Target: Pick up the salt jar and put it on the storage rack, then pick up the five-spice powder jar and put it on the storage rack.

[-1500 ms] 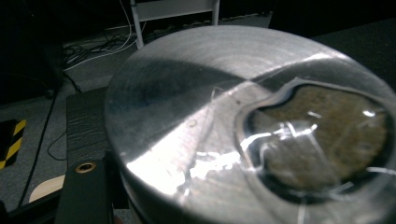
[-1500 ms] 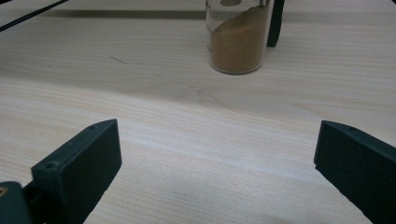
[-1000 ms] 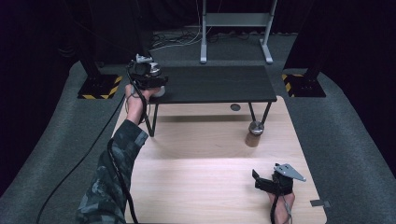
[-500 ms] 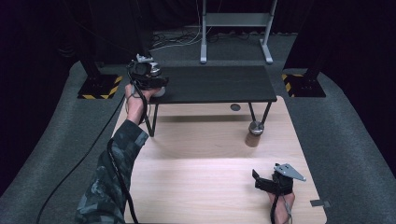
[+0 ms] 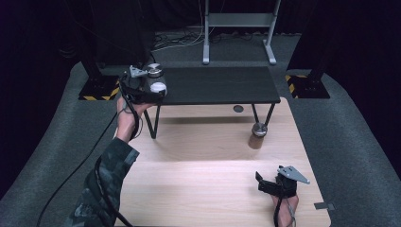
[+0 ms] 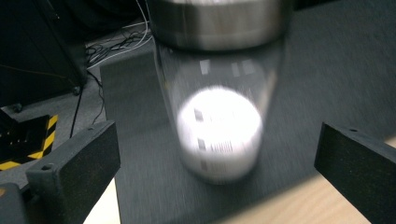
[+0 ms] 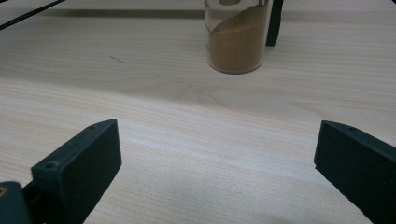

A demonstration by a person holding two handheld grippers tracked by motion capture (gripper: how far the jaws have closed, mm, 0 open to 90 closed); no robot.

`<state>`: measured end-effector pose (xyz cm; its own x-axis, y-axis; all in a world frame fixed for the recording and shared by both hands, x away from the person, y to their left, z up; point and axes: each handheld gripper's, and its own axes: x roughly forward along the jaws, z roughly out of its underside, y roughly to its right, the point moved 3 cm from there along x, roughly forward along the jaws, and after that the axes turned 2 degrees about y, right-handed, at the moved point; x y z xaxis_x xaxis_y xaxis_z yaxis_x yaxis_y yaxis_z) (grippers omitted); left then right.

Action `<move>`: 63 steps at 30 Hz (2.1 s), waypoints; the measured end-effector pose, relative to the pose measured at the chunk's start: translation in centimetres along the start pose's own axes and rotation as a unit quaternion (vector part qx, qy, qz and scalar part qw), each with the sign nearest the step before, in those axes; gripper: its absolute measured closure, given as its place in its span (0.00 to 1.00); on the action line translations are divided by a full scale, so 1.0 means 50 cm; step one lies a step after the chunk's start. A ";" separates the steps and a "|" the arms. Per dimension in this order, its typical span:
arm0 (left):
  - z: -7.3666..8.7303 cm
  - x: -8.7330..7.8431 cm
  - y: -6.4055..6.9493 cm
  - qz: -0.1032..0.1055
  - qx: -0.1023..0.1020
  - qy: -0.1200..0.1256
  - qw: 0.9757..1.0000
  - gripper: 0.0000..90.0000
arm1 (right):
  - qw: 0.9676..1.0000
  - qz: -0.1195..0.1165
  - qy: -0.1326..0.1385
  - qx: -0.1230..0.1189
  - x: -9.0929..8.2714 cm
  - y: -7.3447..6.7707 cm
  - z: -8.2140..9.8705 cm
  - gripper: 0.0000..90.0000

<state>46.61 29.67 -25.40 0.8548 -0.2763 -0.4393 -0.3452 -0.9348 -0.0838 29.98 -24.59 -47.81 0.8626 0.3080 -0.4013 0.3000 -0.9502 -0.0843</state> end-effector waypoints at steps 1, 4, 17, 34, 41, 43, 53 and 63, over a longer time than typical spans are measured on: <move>0.011 -0.004 0.001 0.001 -0.001 0.001 1.000 0.00 | 1.000 0.000 0.000 0.000 0.000 0.000 0.000 0.00; 0.048 -0.014 0.005 0.004 -0.003 -0.003 1.000 0.00 | 1.000 0.000 0.001 0.000 0.000 0.001 0.001 0.00; 0.261 -0.009 0.037 0.027 0.004 -0.093 0.995 0.00 | 1.000 0.002 0.001 0.000 -0.001 -0.001 0.001 0.00; 0.431 0.007 0.050 0.016 -0.038 -0.151 0.988 0.00 | 1.000 0.003 -0.001 -0.002 0.000 -0.002 -0.001 0.00; 0.449 0.001 0.051 0.017 -0.037 -0.128 0.991 0.00 | 1.000 0.003 -0.003 -0.003 0.001 -0.003 -0.002 0.00; 0.449 0.001 0.050 0.018 -0.036 -0.129 0.991 0.00 | 1.000 0.003 -0.004 -0.003 0.001 -0.003 -0.002 0.00; 0.450 0.002 0.050 0.016 -0.038 -0.127 0.991 0.00 | 1.000 0.006 -0.004 -0.003 0.001 -0.005 -0.002 0.00; 0.449 0.002 0.050 0.013 -0.038 -0.128 0.991 0.00 | 1.000 0.008 -0.006 -0.006 0.002 -0.007 -0.003 0.00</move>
<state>37.11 32.31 -45.75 0.7163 -0.2444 -0.6536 -0.3273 -0.9449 -0.0053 30.03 -24.21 -47.68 0.8627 0.2912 -0.4134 0.2905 -0.9546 -0.0662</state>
